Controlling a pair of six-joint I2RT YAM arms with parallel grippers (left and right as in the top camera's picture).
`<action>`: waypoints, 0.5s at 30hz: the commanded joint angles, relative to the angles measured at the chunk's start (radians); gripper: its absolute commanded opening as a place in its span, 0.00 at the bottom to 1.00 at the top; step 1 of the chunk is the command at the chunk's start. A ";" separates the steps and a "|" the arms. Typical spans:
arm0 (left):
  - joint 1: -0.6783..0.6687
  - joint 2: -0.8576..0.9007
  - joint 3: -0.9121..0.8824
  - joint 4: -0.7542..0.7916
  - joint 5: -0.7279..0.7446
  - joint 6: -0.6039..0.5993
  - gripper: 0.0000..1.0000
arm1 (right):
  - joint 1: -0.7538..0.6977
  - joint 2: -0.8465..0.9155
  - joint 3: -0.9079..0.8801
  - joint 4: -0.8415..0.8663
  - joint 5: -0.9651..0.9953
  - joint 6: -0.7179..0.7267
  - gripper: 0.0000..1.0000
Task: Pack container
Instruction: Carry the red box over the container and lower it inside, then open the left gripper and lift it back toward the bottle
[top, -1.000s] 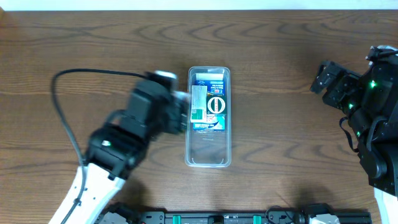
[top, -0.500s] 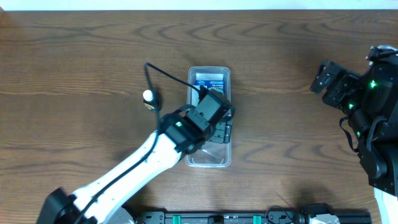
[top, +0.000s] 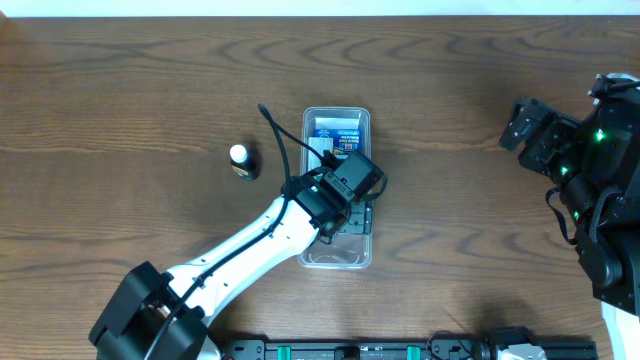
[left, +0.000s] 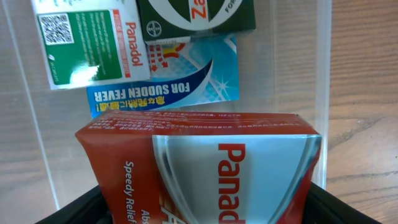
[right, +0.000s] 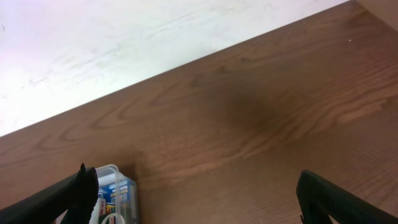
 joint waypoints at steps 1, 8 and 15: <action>-0.003 0.011 0.009 -0.007 -0.011 -0.028 0.85 | -0.008 0.000 0.002 -0.001 0.006 -0.008 0.99; -0.007 0.011 0.009 -0.006 -0.011 -0.027 0.98 | -0.008 0.000 0.002 0.000 0.006 -0.008 0.99; -0.006 -0.008 0.018 0.006 -0.012 0.002 0.98 | -0.008 0.000 0.002 0.000 0.006 -0.008 0.99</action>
